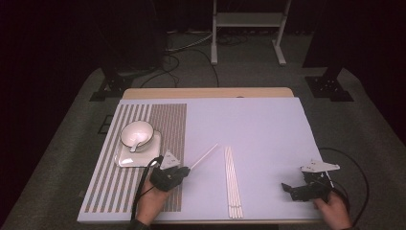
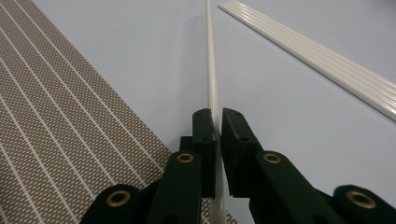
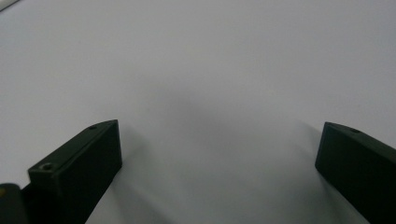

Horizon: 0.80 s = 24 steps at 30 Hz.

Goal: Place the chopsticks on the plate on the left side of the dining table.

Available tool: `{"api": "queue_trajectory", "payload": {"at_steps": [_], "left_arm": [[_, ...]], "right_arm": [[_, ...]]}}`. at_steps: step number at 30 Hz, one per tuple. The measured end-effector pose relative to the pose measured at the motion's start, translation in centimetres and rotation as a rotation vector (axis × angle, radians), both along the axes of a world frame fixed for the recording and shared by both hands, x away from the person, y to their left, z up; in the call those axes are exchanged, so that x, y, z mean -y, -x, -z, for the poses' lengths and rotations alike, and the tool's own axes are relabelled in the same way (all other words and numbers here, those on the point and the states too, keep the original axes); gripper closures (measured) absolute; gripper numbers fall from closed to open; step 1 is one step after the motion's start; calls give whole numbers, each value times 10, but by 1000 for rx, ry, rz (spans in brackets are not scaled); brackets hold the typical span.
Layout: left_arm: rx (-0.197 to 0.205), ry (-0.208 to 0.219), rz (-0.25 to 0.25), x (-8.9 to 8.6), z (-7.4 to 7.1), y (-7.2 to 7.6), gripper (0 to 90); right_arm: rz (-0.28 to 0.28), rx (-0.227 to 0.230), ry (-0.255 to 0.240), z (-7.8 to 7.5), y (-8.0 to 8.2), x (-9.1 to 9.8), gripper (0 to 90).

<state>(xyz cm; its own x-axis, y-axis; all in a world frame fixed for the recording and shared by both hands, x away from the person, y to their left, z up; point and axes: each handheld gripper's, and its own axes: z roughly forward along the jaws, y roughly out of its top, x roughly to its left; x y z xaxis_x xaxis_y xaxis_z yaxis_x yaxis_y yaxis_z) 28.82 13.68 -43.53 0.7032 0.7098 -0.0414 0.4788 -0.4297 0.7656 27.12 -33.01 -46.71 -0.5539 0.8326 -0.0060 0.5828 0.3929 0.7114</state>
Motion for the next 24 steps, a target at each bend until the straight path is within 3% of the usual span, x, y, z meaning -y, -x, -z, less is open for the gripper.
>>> {"api": "queue_trajectory", "payload": {"at_steps": [24], "left_arm": [[3, -4, -14, -19, -6, -2, 840]], "right_arm": [[0, -2, 0, 0, 0, 0, 0]]}}
